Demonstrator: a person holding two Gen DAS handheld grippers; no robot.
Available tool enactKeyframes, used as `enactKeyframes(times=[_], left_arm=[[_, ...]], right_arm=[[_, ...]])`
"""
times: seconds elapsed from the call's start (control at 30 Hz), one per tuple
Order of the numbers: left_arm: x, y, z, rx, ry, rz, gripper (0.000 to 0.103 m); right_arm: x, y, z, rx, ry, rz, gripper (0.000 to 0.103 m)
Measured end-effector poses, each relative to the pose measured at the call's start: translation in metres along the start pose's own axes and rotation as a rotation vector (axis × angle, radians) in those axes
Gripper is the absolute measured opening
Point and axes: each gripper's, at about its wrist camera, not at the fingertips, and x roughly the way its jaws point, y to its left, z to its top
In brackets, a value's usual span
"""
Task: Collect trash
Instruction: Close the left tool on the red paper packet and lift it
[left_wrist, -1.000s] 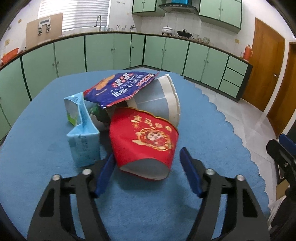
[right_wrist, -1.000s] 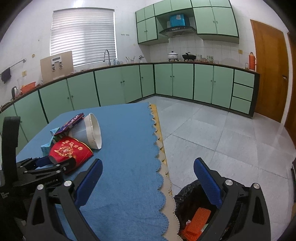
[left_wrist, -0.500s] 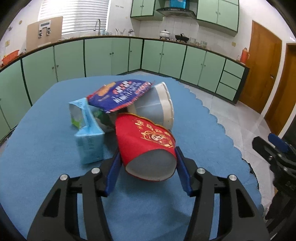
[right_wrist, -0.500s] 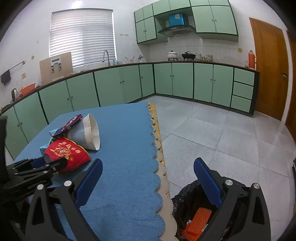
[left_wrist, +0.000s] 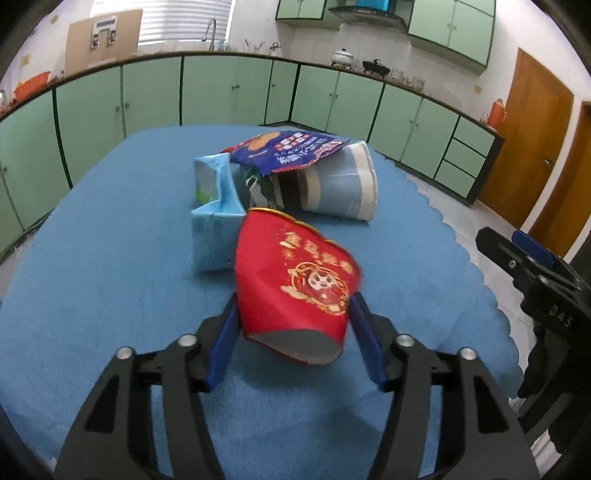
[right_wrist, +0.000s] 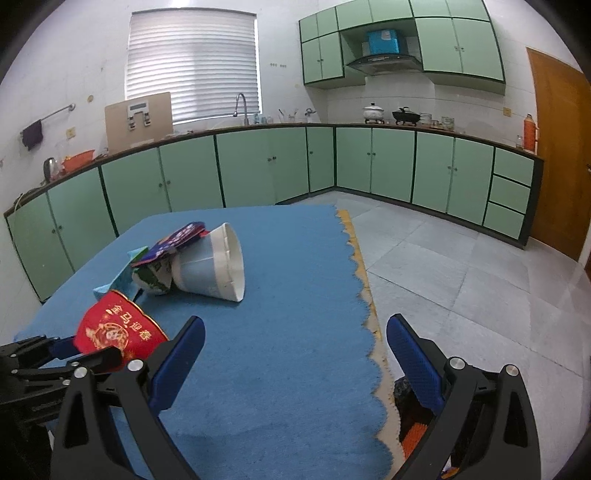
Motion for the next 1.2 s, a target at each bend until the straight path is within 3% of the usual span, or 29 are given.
enactKeyframes(times=[0.27,0.4,0.83,1.2], left_arm=[[0.020,-0.013,0.014,0.046,-0.003,0.028,0.078],[0.035,-0.012,0.016,0.016,0.037,0.010,0.078],[0.004,-0.019,0.016,0.009,-0.071,-0.018,0.046],[0.000,-0.017,0.014,0.002,-0.062,-0.076,0.036]], right_arm=[[-0.002,-0.004,0.003,0.017,-0.007,-0.019,0.097],[-0.003,-0.007,0.003,0.020,-0.008,-0.023,0.097],[0.000,-0.002,0.007,0.016,-0.007,-0.016,0.097],[0.002,0.008,0.010,-0.001,-0.008,-0.014,0.097]])
